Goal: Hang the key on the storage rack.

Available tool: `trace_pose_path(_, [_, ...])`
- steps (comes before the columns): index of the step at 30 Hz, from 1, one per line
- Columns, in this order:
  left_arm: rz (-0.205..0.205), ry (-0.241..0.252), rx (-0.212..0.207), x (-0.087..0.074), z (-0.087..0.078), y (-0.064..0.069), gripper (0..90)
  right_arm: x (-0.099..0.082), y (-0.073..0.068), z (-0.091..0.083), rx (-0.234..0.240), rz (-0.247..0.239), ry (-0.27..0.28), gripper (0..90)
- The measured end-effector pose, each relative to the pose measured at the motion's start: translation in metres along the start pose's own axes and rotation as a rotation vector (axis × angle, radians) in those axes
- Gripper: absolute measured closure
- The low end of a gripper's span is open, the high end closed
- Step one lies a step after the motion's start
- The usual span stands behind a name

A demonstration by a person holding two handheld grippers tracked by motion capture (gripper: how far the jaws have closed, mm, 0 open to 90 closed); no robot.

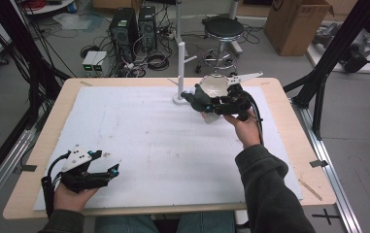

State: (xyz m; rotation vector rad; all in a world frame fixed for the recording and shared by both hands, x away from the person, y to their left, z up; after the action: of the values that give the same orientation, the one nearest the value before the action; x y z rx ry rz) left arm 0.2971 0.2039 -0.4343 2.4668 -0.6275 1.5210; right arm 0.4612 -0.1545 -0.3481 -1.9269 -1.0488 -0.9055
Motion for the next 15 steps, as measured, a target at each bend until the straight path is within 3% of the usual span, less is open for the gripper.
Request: trace_pose_path(15, [-0.001,0.004,0.001,0.000,-0.001,-0.001,21.8,0.023,0.000,-0.001,0.000,-0.017,0.030,56.5])
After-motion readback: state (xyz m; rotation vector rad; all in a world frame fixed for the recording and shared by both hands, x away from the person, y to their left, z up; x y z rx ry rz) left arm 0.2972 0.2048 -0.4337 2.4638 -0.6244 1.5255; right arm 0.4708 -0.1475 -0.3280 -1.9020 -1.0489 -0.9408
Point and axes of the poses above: each handheld gripper's, and its own axes: z roughly forward along the jaws, x roughly out of its top, y roughly to its right, the point moved 7 cm from there along z, roughly forward along the jaws, and after that the axes turned 10 degrees about x, right-handed, at the moved point
